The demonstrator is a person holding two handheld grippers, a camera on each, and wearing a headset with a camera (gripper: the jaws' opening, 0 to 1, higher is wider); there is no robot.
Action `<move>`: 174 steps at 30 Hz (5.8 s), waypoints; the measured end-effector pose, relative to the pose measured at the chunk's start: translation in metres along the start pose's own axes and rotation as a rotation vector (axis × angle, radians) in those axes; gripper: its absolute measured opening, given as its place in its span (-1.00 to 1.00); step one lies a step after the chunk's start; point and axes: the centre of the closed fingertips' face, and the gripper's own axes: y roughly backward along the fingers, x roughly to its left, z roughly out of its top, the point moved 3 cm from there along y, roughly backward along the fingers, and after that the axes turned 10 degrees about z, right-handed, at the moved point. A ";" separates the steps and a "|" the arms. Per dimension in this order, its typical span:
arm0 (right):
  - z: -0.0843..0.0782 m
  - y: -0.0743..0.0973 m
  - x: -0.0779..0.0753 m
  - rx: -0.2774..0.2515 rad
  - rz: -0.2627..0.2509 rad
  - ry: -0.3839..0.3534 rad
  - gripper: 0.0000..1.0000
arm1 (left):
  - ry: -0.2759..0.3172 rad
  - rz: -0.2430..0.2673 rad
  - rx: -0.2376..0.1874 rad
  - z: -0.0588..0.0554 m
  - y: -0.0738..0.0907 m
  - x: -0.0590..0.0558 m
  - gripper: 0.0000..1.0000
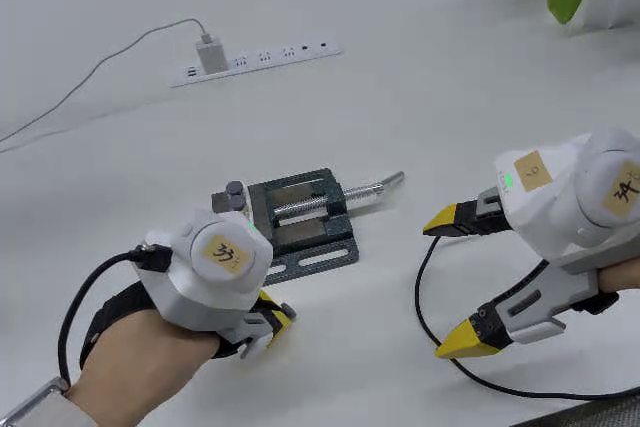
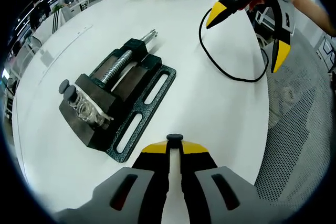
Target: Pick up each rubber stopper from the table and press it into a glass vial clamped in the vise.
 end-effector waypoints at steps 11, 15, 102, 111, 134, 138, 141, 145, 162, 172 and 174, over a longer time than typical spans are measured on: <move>0.010 -0.003 0.003 0.011 0.013 0.026 0.40 | 0.076 -0.004 -0.072 -0.004 0.002 0.002 -0.95; 0.014 -0.001 0.002 0.014 0.019 0.032 0.40 | 0.089 -0.018 -0.156 -0.004 0.008 -0.003 -0.95; 0.120 -0.046 0.029 0.213 0.288 0.429 -0.83 | 0.026 -0.147 -0.627 0.030 0.095 -0.025 -0.94; 0.123 -0.044 0.027 0.217 0.300 0.428 -0.84 | -0.005 -0.135 -0.642 0.032 0.097 -0.024 -0.95; 0.122 -0.045 0.025 0.227 0.308 0.357 -0.87 | -0.018 -0.116 -0.641 0.032 0.095 -0.023 -0.94; 0.121 -0.047 0.026 0.230 0.314 0.364 -0.87 | -0.004 -0.123 -0.642 0.030 0.093 -0.023 -0.93; 0.121 -0.048 0.025 0.235 0.316 0.367 -0.88 | 0.012 -0.128 -0.641 0.029 0.092 -0.022 -0.92; 0.121 -0.051 0.023 0.237 0.314 0.362 -0.88 | 0.029 -0.124 -0.641 0.027 0.090 -0.020 -0.91; 0.120 -0.060 0.006 0.249 0.291 0.348 -0.88 | 0.169 0.037 -0.621 0.000 0.084 0.013 -0.02; 0.121 -0.063 -0.003 0.272 0.293 0.352 -0.88 | 0.246 0.135 -0.587 -0.019 0.081 0.037 0.76; 0.123 -0.064 -0.005 0.267 0.297 0.368 -0.88 | 0.268 0.168 -0.567 -0.024 0.080 0.042 0.97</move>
